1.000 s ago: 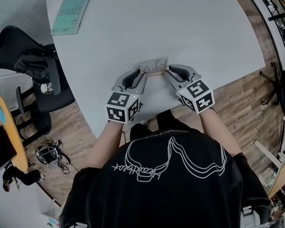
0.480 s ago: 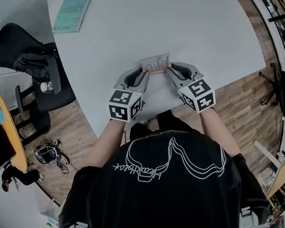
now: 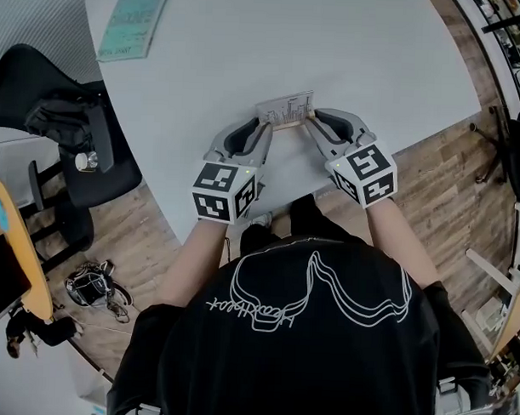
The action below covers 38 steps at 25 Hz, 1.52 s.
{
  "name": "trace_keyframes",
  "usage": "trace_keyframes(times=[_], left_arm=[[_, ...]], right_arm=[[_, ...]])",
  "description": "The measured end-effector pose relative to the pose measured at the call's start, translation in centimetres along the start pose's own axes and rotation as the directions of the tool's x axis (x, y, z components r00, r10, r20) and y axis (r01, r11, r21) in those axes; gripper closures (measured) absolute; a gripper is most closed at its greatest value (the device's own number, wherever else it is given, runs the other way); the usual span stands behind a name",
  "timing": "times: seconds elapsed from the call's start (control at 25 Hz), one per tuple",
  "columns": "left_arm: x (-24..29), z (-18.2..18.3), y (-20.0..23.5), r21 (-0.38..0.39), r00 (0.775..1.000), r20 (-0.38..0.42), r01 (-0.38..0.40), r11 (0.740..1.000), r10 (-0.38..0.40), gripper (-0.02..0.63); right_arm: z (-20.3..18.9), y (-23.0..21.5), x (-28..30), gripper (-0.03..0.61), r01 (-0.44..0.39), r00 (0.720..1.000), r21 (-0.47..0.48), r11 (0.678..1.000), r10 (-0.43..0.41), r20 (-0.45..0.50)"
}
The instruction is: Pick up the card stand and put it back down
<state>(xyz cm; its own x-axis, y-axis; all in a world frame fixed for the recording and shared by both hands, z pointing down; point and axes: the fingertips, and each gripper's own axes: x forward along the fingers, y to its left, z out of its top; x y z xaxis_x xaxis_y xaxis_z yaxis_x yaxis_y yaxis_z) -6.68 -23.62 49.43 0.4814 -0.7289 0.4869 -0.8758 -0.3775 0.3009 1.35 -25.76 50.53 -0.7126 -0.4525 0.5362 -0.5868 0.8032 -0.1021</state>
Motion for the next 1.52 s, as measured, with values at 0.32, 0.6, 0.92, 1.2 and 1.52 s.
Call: trace_keyframes(times=[0.32, 0.6, 0.92, 1.2, 1.52], left_arm=[[-3.7, 1.4, -0.5, 0.014, 0.999, 0.052, 0.014, 1.000, -0.015, 0.517], [-7.4, 2.4, -1.7, 0.054, 0.998, 0.068, 0.012, 0.998, -0.015, 0.517], [-12.0, 2.8, -3.8, 0.104, 0.996, 0.080, 0.021, 0.994, -0.029, 0.517], [-15.5, 2.1, -5.5, 0.154, 0.995, 0.072, 0.062, 0.986, -0.073, 0.517], [-17.8, 1.4, -6.4, 0.194, 0.992, 0.056, 0.101, 0.976, -0.113, 0.517]], right_arm=[[2.0, 3.2, -2.0, 0.506, 0.015, 0.999, 0.000, 1.000, -0.015, 0.049], [3.5, 6.1, -4.3, 0.506, 0.028, 0.995, 0.004, 1.000, -0.028, 0.095], [4.4, 9.9, -7.2, 0.505, 0.038, 0.990, 0.028, 0.999, -0.042, 0.133], [4.3, 13.1, -9.7, 0.505, 0.070, 0.985, 0.061, 0.996, -0.079, 0.152], [3.8, 15.7, -11.0, 0.505, 0.106, 0.979, 0.076, 0.991, -0.118, 0.165]])
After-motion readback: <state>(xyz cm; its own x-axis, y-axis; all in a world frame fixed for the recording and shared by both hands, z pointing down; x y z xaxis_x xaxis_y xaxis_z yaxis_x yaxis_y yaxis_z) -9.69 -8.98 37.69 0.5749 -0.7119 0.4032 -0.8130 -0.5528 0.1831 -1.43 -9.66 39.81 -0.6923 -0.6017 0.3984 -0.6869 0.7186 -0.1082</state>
